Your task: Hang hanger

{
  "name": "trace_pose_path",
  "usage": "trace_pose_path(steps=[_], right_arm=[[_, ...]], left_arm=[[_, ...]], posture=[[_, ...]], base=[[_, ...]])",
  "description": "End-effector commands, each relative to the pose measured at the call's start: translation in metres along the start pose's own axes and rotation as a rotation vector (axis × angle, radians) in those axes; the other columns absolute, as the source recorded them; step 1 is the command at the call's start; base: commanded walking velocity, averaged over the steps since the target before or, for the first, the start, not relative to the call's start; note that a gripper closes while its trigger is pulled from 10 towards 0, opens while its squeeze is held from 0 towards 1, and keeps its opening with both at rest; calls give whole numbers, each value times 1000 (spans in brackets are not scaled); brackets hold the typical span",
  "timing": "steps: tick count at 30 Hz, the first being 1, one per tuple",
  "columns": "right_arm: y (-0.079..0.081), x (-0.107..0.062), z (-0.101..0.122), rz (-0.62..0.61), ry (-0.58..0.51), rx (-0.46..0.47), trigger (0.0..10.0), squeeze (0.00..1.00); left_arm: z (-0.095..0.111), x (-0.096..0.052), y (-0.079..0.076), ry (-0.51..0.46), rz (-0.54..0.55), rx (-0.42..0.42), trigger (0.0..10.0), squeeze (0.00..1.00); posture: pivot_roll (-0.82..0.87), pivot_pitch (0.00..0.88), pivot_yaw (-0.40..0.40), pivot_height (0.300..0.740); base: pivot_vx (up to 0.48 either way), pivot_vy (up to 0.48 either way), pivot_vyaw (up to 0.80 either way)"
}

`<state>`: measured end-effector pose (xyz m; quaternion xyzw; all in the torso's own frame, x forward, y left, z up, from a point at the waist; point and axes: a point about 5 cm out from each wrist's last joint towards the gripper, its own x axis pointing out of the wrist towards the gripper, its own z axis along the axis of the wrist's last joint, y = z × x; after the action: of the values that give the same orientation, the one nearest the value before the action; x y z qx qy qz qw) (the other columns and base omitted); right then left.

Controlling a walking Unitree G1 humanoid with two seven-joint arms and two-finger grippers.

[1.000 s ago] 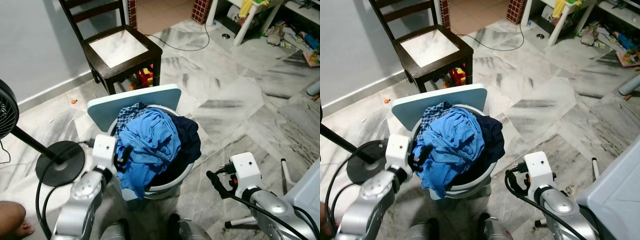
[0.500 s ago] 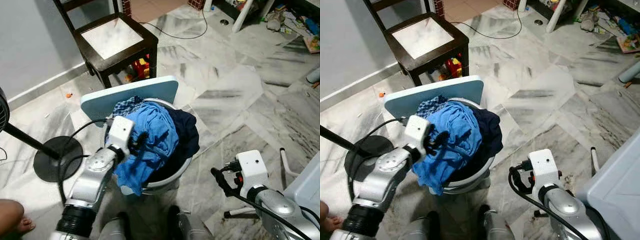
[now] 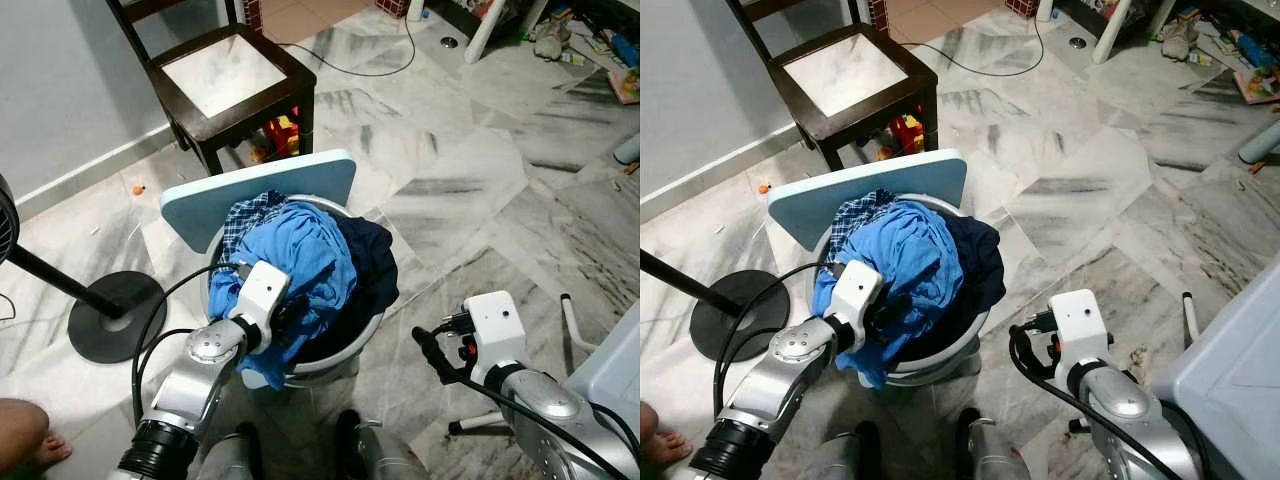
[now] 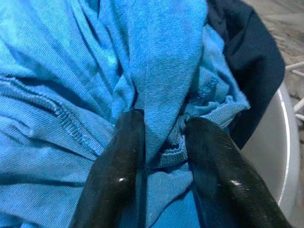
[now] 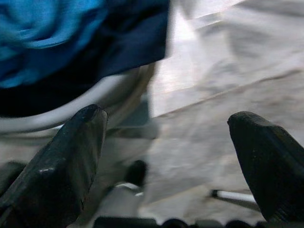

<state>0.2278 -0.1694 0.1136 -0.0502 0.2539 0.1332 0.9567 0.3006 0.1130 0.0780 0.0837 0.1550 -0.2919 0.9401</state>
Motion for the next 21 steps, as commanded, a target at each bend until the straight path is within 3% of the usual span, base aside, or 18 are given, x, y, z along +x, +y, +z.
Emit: trace_pose_path(steps=[1, 4, 21], right_arm=[[5, -2, -4, 54, 25, 8, 10000, 0], [11, -4, -4, 122, 36, -2, 10000, 0], [9, 0, -1, 124, 25, 0, 10000, 0]], left_arm=[[-9, -2, 1, 33, 10, 1, 0, 0], [-9, -1, 6, 28, 24, 3, 0, 0], [3, -1, 20, -67, 113, 5, 0, 0]], posture=[[-38, 306, -25, 740], [-39, 300, -24, 740], [-35, 287, -17, 740]], base=[[0, 0, 0], [0, 0, 0], [0, 0, 0]])
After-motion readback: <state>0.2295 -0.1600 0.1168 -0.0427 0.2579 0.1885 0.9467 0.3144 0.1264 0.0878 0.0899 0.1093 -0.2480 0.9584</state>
